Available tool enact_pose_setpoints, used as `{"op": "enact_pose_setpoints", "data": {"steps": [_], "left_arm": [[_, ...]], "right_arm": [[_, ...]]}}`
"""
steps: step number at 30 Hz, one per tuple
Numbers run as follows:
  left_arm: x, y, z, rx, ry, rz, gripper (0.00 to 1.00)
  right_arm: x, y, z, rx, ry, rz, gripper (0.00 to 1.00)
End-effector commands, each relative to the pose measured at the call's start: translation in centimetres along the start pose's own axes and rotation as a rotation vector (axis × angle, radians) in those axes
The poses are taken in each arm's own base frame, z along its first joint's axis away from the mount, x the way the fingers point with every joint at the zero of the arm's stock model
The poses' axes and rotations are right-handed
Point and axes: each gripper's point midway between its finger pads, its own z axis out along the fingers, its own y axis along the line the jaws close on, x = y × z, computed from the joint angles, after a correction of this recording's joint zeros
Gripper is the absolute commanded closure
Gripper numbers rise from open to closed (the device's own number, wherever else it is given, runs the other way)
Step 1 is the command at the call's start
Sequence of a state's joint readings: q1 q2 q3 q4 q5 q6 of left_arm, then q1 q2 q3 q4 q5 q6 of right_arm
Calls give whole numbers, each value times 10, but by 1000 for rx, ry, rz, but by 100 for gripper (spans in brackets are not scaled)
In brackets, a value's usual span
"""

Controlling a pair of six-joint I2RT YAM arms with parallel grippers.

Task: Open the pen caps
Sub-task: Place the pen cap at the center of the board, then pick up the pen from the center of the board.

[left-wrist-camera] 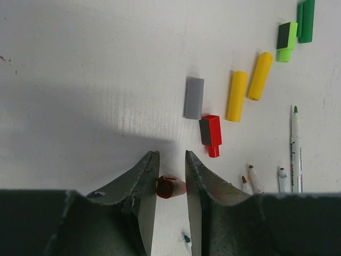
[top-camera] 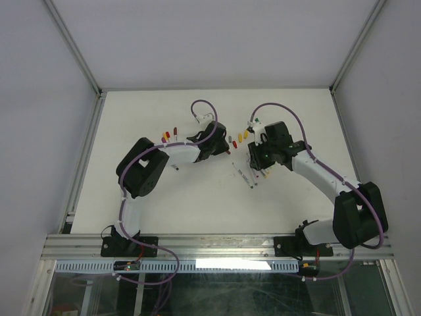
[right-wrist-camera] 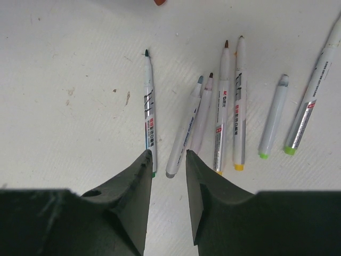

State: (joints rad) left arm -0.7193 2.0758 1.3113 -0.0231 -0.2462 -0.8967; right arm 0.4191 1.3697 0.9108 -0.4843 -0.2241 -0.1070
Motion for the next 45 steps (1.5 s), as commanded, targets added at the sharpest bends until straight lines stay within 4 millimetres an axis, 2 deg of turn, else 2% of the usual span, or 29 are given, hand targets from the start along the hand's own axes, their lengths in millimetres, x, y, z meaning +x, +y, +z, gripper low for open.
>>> {"op": "enact_pose_setpoints", "data": {"steps": [1, 4, 10, 16, 20, 23, 27, 33, 34, 38, 41, 45], "left_arm": [[-17, 4, -6, -29, -36, 25, 71], [-26, 0, -10, -20, -53, 31, 70], [-56, -6, -23, -23, -124, 47, 61], [-78, -15, -40, 3, -162, 69, 60], [-89, -21, -61, 33, -192, 96, 60], [-102, -28, -85, 79, -239, 139, 59], [-108, -26, -120, 166, -312, 228, 40], [-105, 7, -160, 195, -417, 336, 15], [-108, 13, -167, 187, -433, 342, 13], [-109, 43, -174, 117, -437, 353, 6], [-109, 60, -179, 81, -433, 362, 1], [-108, 75, -183, 54, -434, 362, 1]], "right_arm": [[-28, 2, -16, -9, -94, -20, 66], [-27, 2, -16, -10, -94, -18, 66], [-27, 1, -16, -12, -94, -15, 66], [-28, 4, -19, -27, -100, -18, 66], [-29, 7, -21, -48, -110, -24, 66], [-31, 10, -24, -70, -120, -32, 66], [-34, 15, -30, -105, -136, -44, 66], [-40, 32, -46, -217, -178, -112, 66], [-41, 36, -49, -239, -189, -131, 66], [-48, 48, -63, -308, -225, -203, 64], [-64, 61, -78, -370, -281, -252, 63], [-94, 71, -102, -399, -378, -311, 62]]}}
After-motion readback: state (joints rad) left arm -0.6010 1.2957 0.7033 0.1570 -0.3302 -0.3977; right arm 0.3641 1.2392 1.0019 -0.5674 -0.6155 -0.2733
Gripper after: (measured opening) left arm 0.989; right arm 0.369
